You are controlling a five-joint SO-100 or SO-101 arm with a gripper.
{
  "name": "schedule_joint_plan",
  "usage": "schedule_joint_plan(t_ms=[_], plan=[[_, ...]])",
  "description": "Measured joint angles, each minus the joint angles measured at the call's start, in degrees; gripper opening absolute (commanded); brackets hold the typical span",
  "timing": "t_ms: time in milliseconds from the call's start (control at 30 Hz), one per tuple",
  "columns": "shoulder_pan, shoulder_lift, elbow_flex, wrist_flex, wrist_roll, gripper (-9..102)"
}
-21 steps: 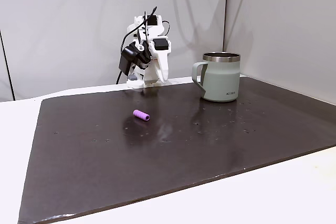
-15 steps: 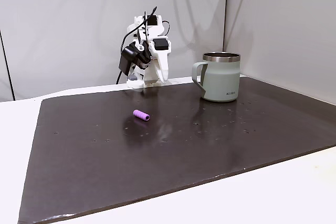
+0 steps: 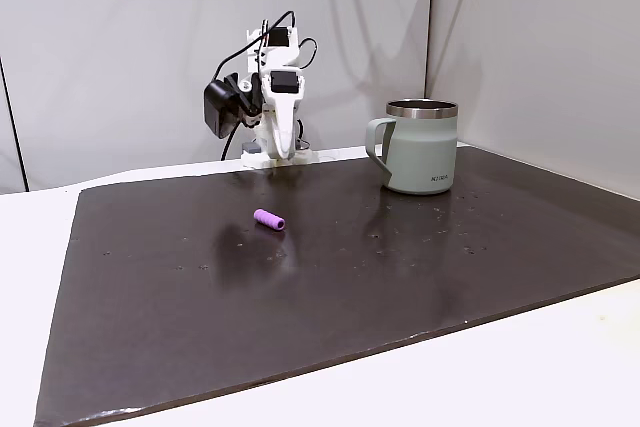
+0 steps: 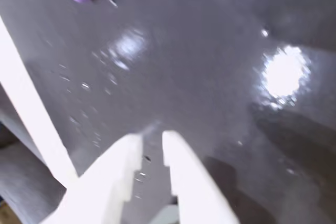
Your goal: Grasp a pengrip and put it in the cup.
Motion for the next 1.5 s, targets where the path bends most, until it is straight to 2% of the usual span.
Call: schedule_joint_plan(t_ms=[267,400,967,1333,1500], plan=[[7.12,-0.35,-3.96,-6.33,-0.79,0],[8.61,-6.06,-8.09,-7.82,-0.26,0],[10.37,-67.41,-44.82,-11.6,9.14,0],[8.26,-84.2,-51.94,-13.71,15.03,1],[6.15,-91.58,-60.29,-8.53,21.62,2]])
